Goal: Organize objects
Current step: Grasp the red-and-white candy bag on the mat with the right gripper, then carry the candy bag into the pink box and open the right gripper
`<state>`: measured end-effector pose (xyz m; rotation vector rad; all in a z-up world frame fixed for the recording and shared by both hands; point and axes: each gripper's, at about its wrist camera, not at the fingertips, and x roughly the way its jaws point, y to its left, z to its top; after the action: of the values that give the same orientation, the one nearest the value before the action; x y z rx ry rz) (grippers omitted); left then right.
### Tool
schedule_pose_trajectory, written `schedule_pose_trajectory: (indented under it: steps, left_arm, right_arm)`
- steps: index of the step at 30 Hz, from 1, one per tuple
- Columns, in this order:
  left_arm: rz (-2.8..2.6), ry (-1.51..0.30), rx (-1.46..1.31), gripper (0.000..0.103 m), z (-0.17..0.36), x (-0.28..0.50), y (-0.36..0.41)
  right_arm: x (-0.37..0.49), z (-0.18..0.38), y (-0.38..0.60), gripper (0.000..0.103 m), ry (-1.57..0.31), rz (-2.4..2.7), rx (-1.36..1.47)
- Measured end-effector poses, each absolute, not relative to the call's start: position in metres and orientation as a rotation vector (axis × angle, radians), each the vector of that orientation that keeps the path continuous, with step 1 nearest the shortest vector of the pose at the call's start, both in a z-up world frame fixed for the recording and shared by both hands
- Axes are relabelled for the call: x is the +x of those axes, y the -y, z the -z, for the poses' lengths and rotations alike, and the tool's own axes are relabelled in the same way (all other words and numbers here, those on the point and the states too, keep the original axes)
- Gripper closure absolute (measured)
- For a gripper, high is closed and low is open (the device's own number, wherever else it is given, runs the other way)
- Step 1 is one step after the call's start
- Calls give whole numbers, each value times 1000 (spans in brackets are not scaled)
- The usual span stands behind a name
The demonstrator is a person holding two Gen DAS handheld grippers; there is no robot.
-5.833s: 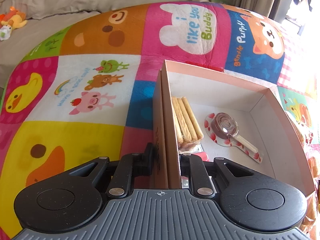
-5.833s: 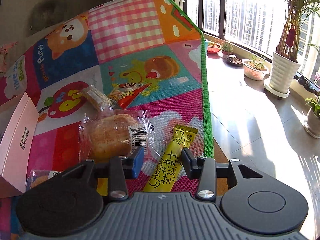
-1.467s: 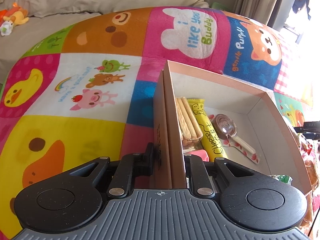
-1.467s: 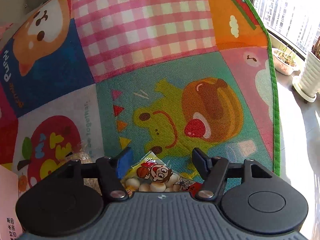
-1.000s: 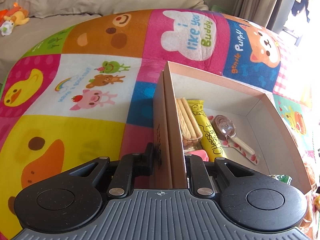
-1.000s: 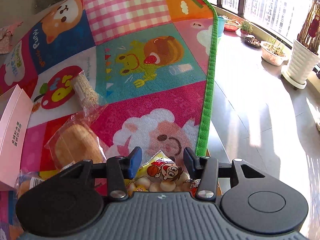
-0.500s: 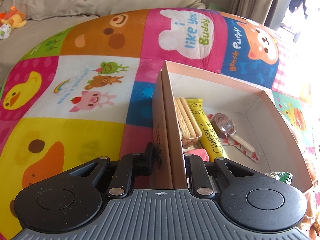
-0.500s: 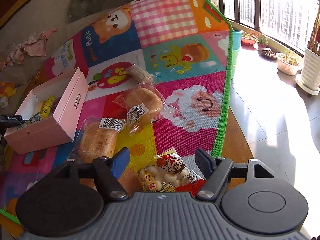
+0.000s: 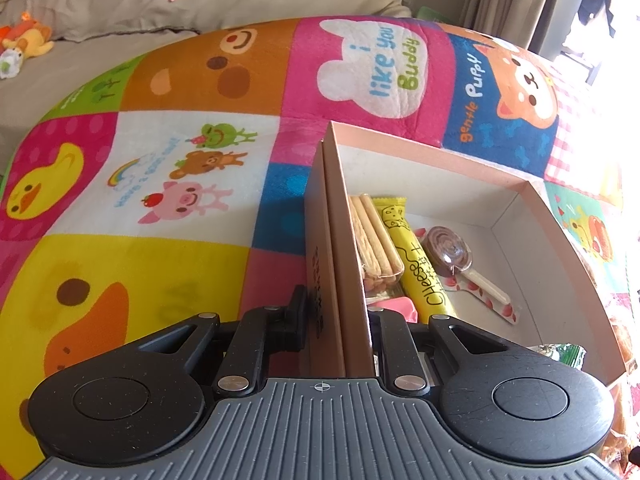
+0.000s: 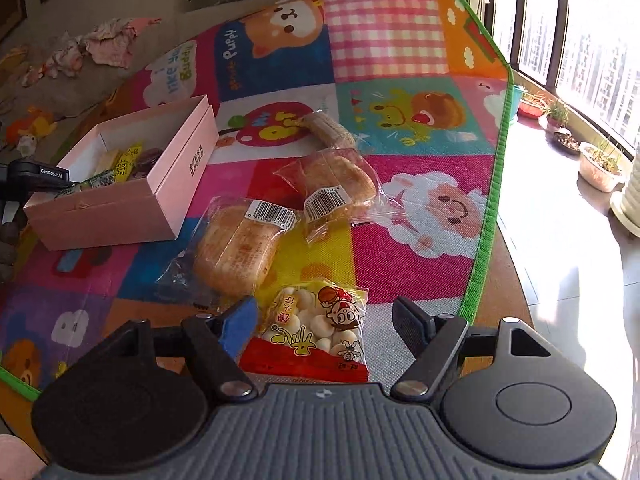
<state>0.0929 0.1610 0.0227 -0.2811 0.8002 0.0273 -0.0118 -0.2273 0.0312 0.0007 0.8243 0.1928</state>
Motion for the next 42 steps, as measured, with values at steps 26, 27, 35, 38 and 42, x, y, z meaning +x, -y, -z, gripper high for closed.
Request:
schedule_pose_trajectory:
  steps: [26,27,35,38,42]
  left_arm:
    - [-29,-806,-275,84,-23,94,-160]
    - [-31,-805,-280,84,-23,94,-160]
    - [-34,-809,-320,83,-24,95,-163]
    - [-24,-804,-325,83,-23,94,-165]
    - [-25,-803,-327,82,-23,94,-165]
  right_arm:
    - [23,-175,121,44,-704,-561,-84]
    - [36,-177,108,44,-706,-578,-84]
    - [118,-140,21,44,-799,-581,-101]
    - [148,-121,-5,44,-850,-576,-79]
    - [181,-98,-35,44,-891,-559,-61]
